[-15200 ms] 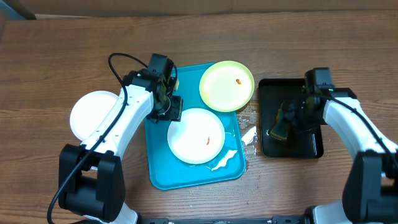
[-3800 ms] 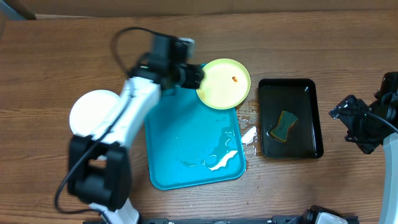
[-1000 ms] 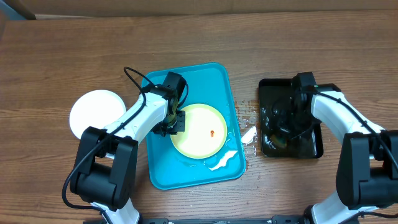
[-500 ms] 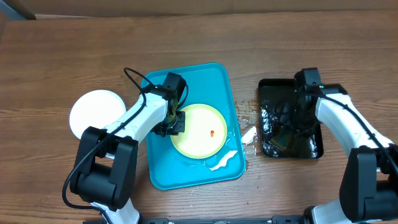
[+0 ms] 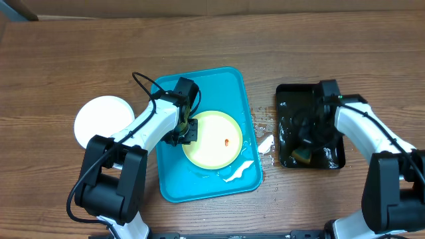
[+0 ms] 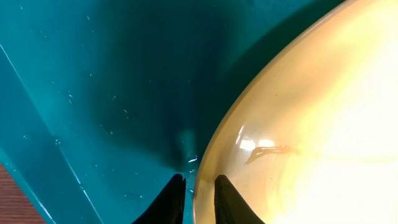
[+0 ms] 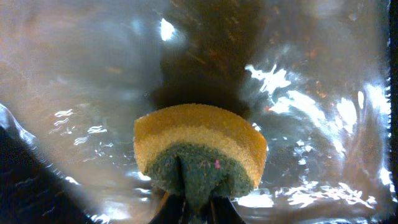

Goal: Clean dirty plates on tray and stack at the side
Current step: 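Grasp the sponge in the water tray with the right gripper and dip it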

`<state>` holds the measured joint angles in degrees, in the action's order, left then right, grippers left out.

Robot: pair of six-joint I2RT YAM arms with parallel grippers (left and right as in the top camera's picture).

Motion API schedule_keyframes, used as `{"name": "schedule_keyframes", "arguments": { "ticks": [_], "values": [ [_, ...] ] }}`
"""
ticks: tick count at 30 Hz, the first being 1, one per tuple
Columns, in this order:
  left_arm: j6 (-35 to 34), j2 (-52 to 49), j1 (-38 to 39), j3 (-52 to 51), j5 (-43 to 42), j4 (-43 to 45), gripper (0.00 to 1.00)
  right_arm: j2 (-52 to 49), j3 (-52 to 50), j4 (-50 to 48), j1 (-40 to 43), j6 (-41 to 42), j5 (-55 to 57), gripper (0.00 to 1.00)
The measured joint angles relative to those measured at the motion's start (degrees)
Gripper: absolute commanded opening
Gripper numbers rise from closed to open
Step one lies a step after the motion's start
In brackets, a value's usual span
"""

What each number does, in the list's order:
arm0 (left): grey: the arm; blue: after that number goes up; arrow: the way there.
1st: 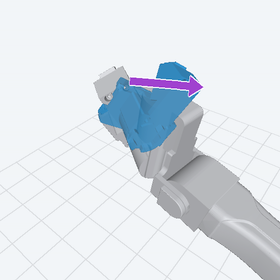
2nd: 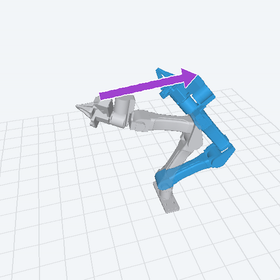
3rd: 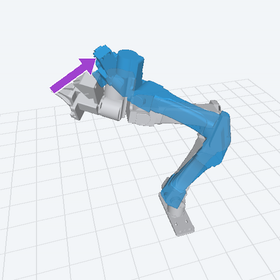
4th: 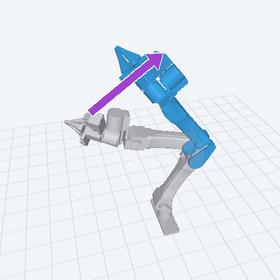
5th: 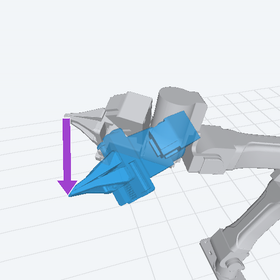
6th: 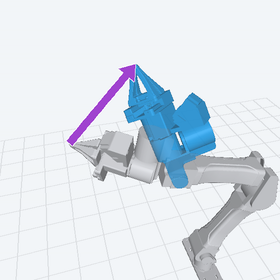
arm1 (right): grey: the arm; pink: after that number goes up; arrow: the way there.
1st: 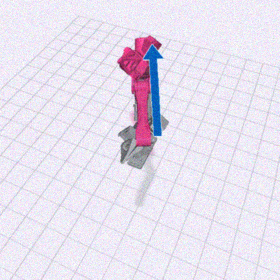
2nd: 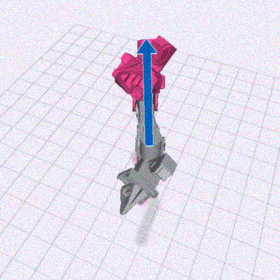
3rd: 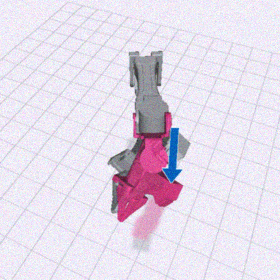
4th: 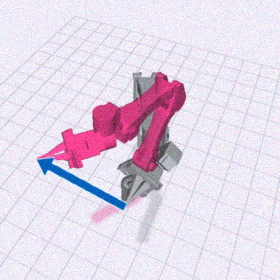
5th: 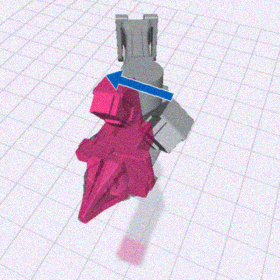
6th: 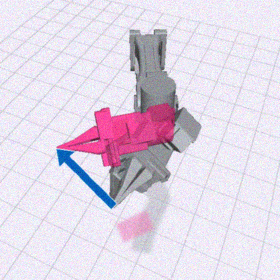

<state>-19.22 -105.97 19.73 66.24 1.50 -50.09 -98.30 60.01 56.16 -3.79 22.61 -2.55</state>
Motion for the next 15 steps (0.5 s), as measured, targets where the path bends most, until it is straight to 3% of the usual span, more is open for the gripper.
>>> {"name": "schedule_keyframes", "arguments": {
  "ticks": [2,7,11,15],
  "values": [
    [0.0,0.0,0.0,0.0,0.0,0.0,0.2,0.11,2.97,1.97,0.0,-1.36,-0.35,0.35],
    [0.0,0.0,0.0,0.0,0.0,0.0,0.23,2.16,6.05,5.66,0.0,-2.32,-1.31,0.5],
    [-0.02,0.0,0.0,0.0,-0.02,0.0,0.32,2.36,5.68,6.47,-0.11,-2.05,-2.27,0.54],
    [0.15,0.0,0.0,-0.02,-0.02,0.13,0.38,2.38,1.95,1.16,-1.2,-0.81,-3.15,0.54]
  ]
}}
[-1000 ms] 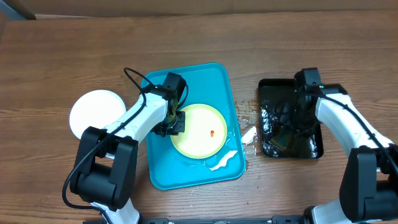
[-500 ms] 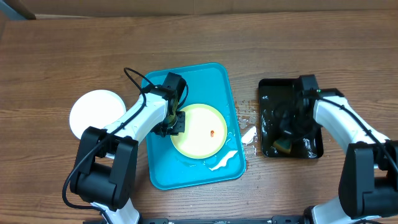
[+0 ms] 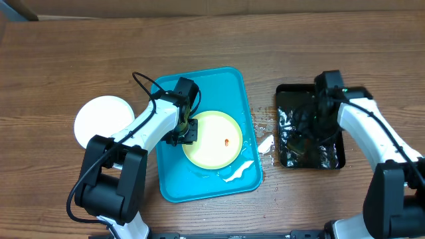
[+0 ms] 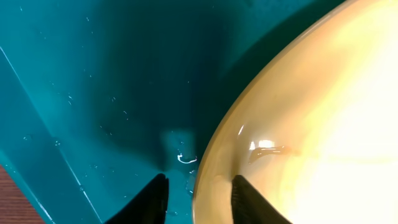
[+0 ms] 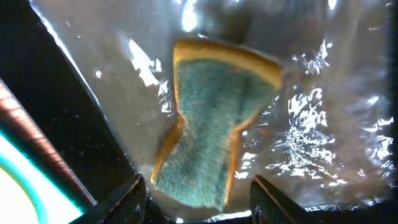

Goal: Clean dirty plates on tray and stack at the side
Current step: 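Grasp the sponge in the water tray with the right gripper and dip it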

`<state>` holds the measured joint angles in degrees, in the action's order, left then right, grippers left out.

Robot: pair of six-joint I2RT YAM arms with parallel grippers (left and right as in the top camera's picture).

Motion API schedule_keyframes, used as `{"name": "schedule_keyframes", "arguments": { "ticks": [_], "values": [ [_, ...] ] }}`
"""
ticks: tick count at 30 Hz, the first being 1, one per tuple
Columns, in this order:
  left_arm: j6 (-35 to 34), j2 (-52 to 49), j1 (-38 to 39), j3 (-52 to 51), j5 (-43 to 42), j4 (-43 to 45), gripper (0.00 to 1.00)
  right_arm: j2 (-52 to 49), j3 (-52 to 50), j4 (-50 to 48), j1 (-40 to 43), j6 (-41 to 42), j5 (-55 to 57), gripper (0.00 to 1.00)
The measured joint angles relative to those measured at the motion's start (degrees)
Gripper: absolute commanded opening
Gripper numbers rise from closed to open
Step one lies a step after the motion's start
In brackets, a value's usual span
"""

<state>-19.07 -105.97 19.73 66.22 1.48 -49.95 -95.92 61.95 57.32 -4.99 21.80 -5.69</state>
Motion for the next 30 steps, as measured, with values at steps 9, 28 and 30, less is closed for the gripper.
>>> {"name": "schedule_keyframes", "arguments": {
  "ticks": [9,28,30],
  "values": [
    [0.02,0.0,0.0,-0.09,-0.92,0.76,0.52,-0.02,-10.64,-11.26,-1.84,3.06,-0.5,0.04],
    [0.5,0.0,0.0,-0.44,-1.36,4.52,0.04,0.22,-3.89,-0.68,-1.84,3.45,0.59,0.51],
    [0.66,0.13,0.04,-0.7,-1.55,4.39,0.04,0.24,-3.87,-0.7,-1.86,3.69,1.14,0.57]
  ]
}}
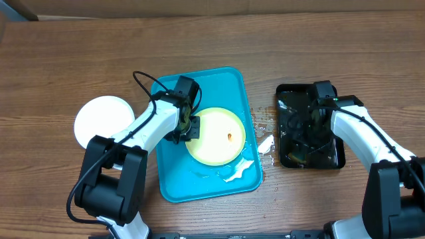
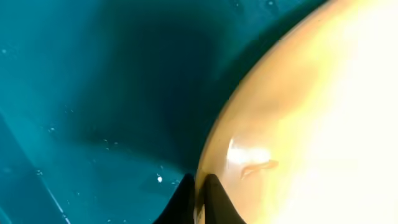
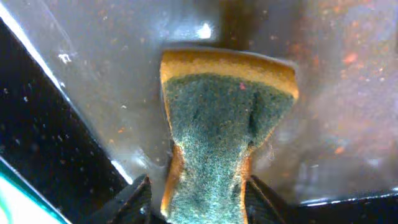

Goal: Clean dirty plates on tray and stack at the side
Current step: 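Grasp the sponge in the water tray with the right gripper and dip it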

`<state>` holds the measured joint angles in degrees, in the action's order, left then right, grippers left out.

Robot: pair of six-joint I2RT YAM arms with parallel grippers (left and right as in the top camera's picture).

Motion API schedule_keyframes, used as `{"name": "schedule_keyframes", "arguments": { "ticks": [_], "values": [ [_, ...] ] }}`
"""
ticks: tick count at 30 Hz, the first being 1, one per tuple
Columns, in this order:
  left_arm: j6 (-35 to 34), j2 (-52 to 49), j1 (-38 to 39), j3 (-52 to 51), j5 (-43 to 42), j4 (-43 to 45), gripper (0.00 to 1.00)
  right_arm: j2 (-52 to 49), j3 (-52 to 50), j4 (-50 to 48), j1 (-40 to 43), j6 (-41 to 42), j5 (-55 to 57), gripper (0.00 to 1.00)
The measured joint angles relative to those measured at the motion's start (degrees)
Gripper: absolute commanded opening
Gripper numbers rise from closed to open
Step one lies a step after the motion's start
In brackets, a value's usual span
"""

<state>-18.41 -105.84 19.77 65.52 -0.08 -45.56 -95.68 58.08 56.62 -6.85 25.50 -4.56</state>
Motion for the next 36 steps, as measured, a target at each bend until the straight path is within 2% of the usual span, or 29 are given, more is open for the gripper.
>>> {"name": "schedule_keyframes", "arguments": {
  "ticks": [4,9,10,12,13,17,18,23,27,36],
  "values": [
    [0.0,0.35,-0.04,-0.7,-0.39,0.76,0.04,0.0,0.0,-0.5,0.0,-0.07,1.42,0.65],
    [0.0,0.94,-0.04,-1.6,-0.37,1.7,0.04,0.07,-0.39,-4.63,0.0,0.39,2.45,0.61],
    [0.0,0.96,-0.04,-1.68,-0.39,1.86,0.04,0.09,-0.9,-6.05,0.0,0.7,2.51,0.56],
    [-0.02,1.01,-0.04,-1.79,-0.39,1.97,0.04,0.15,-2.78,-8.92,0.0,0.79,2.95,0.31],
    [0.0,1.03,-0.04,-1.79,-0.39,1.97,0.04,0.15,-3.8,-10.1,0.0,0.94,3.17,0.23],
    [0.0,1.05,-0.04,-1.84,-0.37,2.03,0.04,0.17,-5.6,-10.49,0.07,2.23,3.67,0.12],
    [0.0,1.07,-0.04,-1.84,-0.39,2.05,0.04,0.17,-5.6,-10.34,0.07,2.34,3.67,0.04],
    [0.0,1.07,-0.04,-1.86,-0.39,2.14,0.04,0.17,-5.51,-8.74,0.04,2.78,3.65,0.04],
    [0.0,1.07,-0.04,-1.9,-0.39,2.21,0.04,0.17,-3.34,-3.5,0.07,2.4,3.58,0.04],
    [0.0,1.14,-0.04,-2.03,-0.39,2.38,0.04,3.32,12.07,5.38,-0.02,-4.07,-0.61,0.04]
  ]
}}
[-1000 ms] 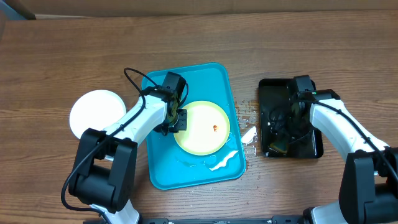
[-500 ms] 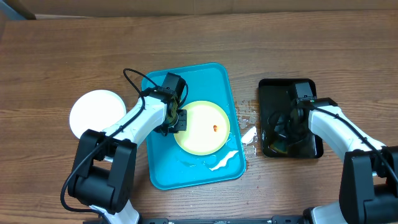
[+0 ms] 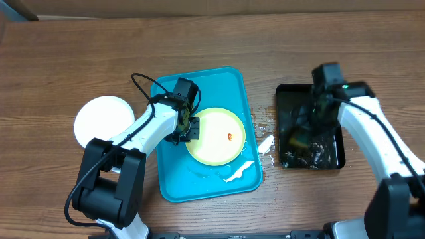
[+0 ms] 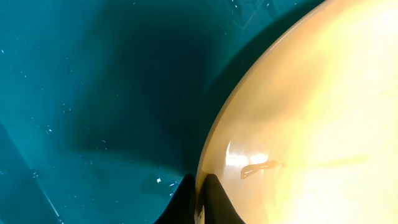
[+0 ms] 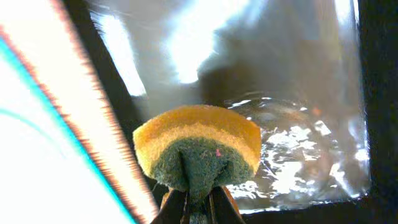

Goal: Clean dirty plates on tray and stack at the side
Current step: 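Grasp the sponge in the water tray with the right gripper and dip it, then scrub the yellow-green plate with the sponge in the right gripper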

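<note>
A pale yellow plate (image 3: 216, 137) with a small red stain lies in the blue tray (image 3: 199, 86). My left gripper (image 3: 190, 130) is shut on the plate's left rim (image 4: 214, 149), one finger (image 4: 185, 200) on either side of the edge. My right gripper (image 3: 312, 123) is shut on a yellow and green sponge (image 5: 197, 151), pinched at its middle and held above the water in the black basin (image 3: 332, 158). A clean white plate (image 3: 101, 119) sits on the table left of the tray.
Crumpled white paper scraps lie at the tray's lower right corner (image 3: 240, 170) and on the table between tray and basin (image 3: 265, 143). Water drops spot the wood there. A cardboard wall runs along the back edge.
My right gripper, then open around the sponge lying in the basin, has shut on it and lifted it off the water. The left gripper still pinches the yellow plate's rim.
At first my right gripper pinched the sponge in the basin and the left pinched the plate's rim. Both then stood open, the sponge lying loose in the water. The left shut on the rim again, the plate shifted slightly right, and now the right holds the sponge raised.
</note>
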`<state>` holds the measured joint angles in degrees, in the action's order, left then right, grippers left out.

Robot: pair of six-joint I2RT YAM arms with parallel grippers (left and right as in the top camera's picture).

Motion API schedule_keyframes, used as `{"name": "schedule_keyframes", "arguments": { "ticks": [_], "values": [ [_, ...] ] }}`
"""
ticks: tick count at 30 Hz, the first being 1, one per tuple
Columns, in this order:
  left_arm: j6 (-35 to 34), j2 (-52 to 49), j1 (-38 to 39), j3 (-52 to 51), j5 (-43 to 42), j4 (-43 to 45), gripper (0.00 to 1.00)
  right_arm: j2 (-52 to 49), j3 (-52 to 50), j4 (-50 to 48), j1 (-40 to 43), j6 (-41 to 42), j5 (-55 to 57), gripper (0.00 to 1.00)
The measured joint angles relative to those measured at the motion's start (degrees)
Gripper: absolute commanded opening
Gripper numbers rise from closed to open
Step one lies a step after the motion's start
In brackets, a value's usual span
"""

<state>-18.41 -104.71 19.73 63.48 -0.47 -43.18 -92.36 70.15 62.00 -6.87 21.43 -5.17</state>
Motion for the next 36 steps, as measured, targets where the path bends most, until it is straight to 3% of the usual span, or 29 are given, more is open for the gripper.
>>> {"name": "schedule_keyframes", "arguments": {
  "ticks": [7,17,28,36],
  "values": [
    [0.0,0.04,0.0,-0.09,0.0,0.17,0.04,2.05,3.93,-2.1,-4.31,-1.95,-8.04,0.04],
    [0.0,0.04,0.0,-0.11,0.02,0.17,0.04,0.94,0.04,-18.86,-24.09,6.1,-6.01,0.04],
    [0.0,0.07,0.0,-0.13,0.0,0.35,0.04,-14.01,-2.73,-36.7,-33.14,12.79,-3.19,0.04],
    [0.0,0.07,0.0,-0.2,-0.02,0.39,0.04,-19.15,-2.27,-35.52,-34.42,18.58,1.36,0.04]
  ]
}}
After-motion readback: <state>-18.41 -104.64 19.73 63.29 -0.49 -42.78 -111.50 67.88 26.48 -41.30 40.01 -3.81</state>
